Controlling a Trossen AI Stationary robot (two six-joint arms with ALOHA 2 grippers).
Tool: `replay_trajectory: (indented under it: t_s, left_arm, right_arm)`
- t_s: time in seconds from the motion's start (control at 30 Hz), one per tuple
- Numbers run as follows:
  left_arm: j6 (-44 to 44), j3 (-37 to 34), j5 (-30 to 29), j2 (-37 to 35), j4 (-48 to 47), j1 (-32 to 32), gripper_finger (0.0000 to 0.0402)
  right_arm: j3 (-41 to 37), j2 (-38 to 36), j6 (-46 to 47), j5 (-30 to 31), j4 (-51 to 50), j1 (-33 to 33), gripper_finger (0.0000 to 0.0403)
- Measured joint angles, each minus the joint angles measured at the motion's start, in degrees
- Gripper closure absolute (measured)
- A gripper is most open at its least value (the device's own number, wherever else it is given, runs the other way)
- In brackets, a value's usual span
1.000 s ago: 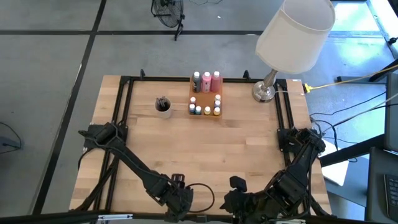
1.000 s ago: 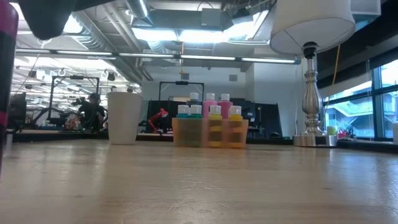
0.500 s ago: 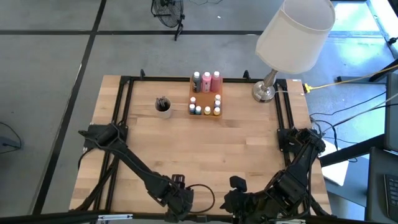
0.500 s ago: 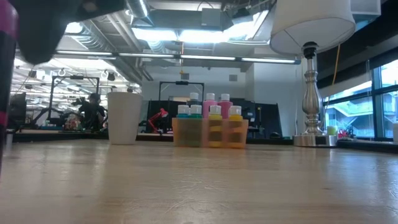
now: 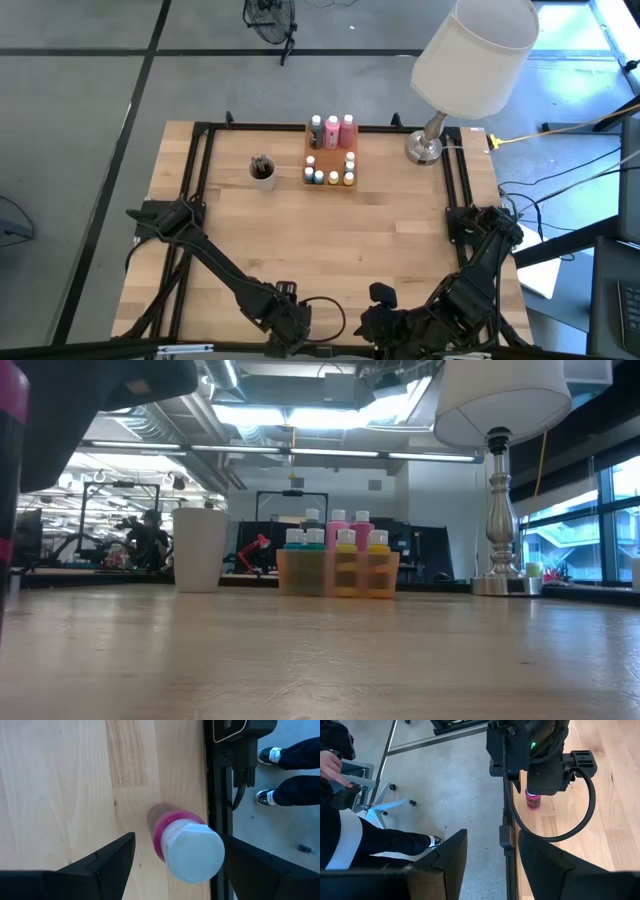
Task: Pick & Place Paint Supplies
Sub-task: Put the pink paint bottle into the orange bin
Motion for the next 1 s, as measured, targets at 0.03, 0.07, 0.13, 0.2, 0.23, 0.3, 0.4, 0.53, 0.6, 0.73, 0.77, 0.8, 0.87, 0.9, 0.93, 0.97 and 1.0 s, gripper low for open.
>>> replay_trajectory:
  t_s: [0.03, 0.07, 0.13, 0.2, 0.23, 0.3, 0.4, 0.53, 0.6, 0.73, 0.77, 0.8, 0.87, 0.9, 0.93, 0.97, 1.0]
  left_arm:
    - [0.0, 0.0, 0.0, 0.0, 0.0, 0.0, 0.0121]
    - [0.0, 0.0, 0.0, -0.1, 0.0, 0.0, 0.0121]
    - [0.0, 0.0, 0.1, -0.3, 0.1, 0.2, 0.0121]
    - [0.0, 0.0, 0.1, -0.3, 0.1, 0.4, 0.0121]
    - [0.0, 0.0, 0.1, -0.3, 0.1, 0.4, 0.0121]
    - [0.0, 0.0, 0.1, -0.3, 0.1, 0.6, 0.0121]
    - [0.0, 0.0, 0.0, -0.3, 0.3, 0.7, 0.0121]
    - [0.0, 0.0, 0.0, -0.3, 0.6, 0.8, 0.0121]
    - [0.0, 0.0, -0.1, -0.3, 0.6, 0.8, 0.0121]
    - [0.0, 0.0, -0.3, -0.3, 0.8, 0.8, 0.0121]
    - [0.0, 0.0, -0.3, -0.3, 0.8, 0.9, 0.0121]
    - [0.0, 0.0, -0.3, -0.3, 0.8, 0.9, 0.0121]
    - [0.0, 0.0, -0.3, -0.3, 0.9, 1.0, 0.0121]
    - [0.0, 0.0, -0.3, -0.3, 0.9, 1.0, 0.0121]
    - [0.0, 0.0, -0.3, -0.3, 1.0, 1.0, 0.0121]
    - [0.0, 0.0, -0.3, -0.3, 1.1, 1.0, 0.0121]
    - [0.0, 0.0, -0.3, -0.3, 1.1, 1.0, 0.0121]
  right_arm:
    - [0.0, 0.0, 0.0, 0.0, 0.0, 0.0, 0.0222]
    - [0.0, 0.0, 0.0, 0.0, 0.0, 0.0, 0.0222]
    - [0.0, 0.0, 0.0, 0.0, 0.0, 0.0, 0.0222]
    - [0.0, 0.0, 0.0, 0.0, 0.0, 0.0, 0.0222]
    - [0.0, 0.0, 0.0, 0.0, 0.0, 0.0, 0.0222]
    - [0.0, 0.0, 0.0, 0.1, 0.0, -0.1, 0.0222]
    - [0.0, 0.0, 0.0, 0.1, 0.0, -0.1, 0.0222]
    - [0.0, 0.0, 0.0, 0.1, 0.0, -0.1, 0.0222]
    - [0.0, 0.0, 0.0, 0.1, 0.0, -0.1, 0.0222]
    - [0.0, 0.0, -0.1, 0.1, 0.0, -0.1, 0.0222]
    - [0.0, 0.0, -0.2, 0.1, 0.0, -0.1, 0.0222]
    - [0.0, 0.0, -0.3, 0.1, 0.0, -0.1, 0.0222]
    - [0.0, 0.0, -0.4, 0.1, 0.0, -0.1, 0.0222]
    - [0.0, 0.0, -0.4, 0.1, 0.0, -0.1, 0.0222]
    - [0.0, 0.0, -0.4, 0.1, 0.0, -0.1, 0.0222]
    - [0.0, 0.0, -0.4, 0.1, 0.0, -0.1, 0.0222]
    - [0.0, 0.0, -0.4, 0.1, 0.0, -0.1, 0.0222]
